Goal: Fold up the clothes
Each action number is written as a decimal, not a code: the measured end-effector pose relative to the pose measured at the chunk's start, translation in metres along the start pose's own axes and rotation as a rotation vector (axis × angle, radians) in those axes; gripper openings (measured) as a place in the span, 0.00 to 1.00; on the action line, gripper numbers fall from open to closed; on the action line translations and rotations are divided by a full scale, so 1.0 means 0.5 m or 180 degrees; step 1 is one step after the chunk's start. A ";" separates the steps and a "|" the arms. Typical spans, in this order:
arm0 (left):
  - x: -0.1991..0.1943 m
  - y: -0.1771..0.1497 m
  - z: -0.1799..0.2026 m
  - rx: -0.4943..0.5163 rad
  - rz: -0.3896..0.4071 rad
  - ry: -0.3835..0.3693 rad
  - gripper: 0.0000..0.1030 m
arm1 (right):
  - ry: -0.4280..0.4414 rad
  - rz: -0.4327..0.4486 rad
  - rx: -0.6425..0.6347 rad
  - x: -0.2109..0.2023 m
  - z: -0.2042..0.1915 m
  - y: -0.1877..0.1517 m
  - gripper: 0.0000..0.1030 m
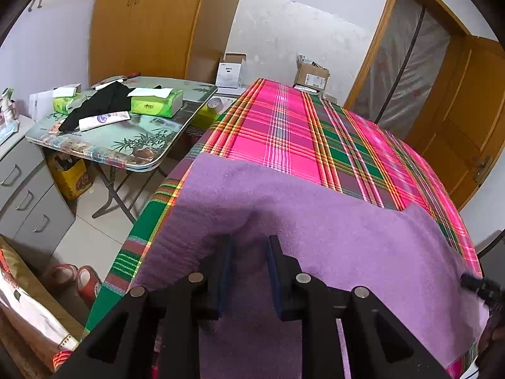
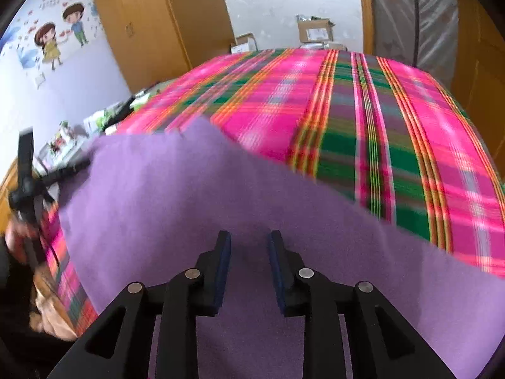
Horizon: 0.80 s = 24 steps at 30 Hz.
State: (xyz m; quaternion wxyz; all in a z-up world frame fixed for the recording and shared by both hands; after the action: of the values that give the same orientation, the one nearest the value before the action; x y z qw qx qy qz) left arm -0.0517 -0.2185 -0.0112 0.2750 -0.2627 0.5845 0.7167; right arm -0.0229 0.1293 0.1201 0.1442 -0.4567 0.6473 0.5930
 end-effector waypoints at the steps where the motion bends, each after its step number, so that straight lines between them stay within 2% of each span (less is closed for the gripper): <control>1: 0.000 0.000 0.002 0.0008 -0.0002 0.0010 0.22 | 0.0030 -0.0004 -0.0026 0.004 -0.007 0.017 0.25; 4: 0.000 0.000 0.004 0.0026 -0.0005 0.0030 0.22 | 0.0129 -0.0018 -0.0131 0.022 -0.030 0.073 0.26; 9: 0.000 0.000 0.005 0.0037 -0.0008 0.0042 0.22 | 0.0287 -0.0124 -0.0369 0.124 -0.077 0.163 0.27; 12: 0.001 0.000 0.004 0.0038 -0.0009 0.0040 0.22 | 0.0426 -0.0470 -0.0226 0.195 -0.070 0.178 0.27; 14: 0.001 0.001 0.004 0.0036 -0.0010 0.0038 0.22 | 0.0520 -0.0543 -0.0125 0.214 -0.062 0.178 0.07; 15: 0.001 0.001 0.004 0.0035 -0.0009 0.0037 0.22 | 0.0555 -0.0567 -0.0068 0.221 -0.057 0.178 0.04; 17: 0.001 0.002 0.004 0.0031 -0.0008 0.0034 0.22 | 0.0613 -0.0509 0.0079 0.221 -0.040 0.183 0.04; 24: 0.001 0.000 0.004 0.0021 -0.0005 0.0023 0.22 | 0.0477 -0.0470 0.0485 0.218 0.028 0.197 0.03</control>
State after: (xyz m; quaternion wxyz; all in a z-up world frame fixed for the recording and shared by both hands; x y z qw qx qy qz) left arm -0.0523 -0.2167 -0.0114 0.2743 -0.2649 0.5877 0.7136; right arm -0.1619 0.0844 0.1000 0.1730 -0.5338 0.6641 0.4941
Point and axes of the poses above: each gripper's, at about its wrist camera, not at the fingertips, and x roughly the way its jaws point, z to its right, y to its top, the point moved 3 cm from there along x, roughly the way its jaws point, and after that the axes turned 6 degrees about x, right-handed, at the moved point
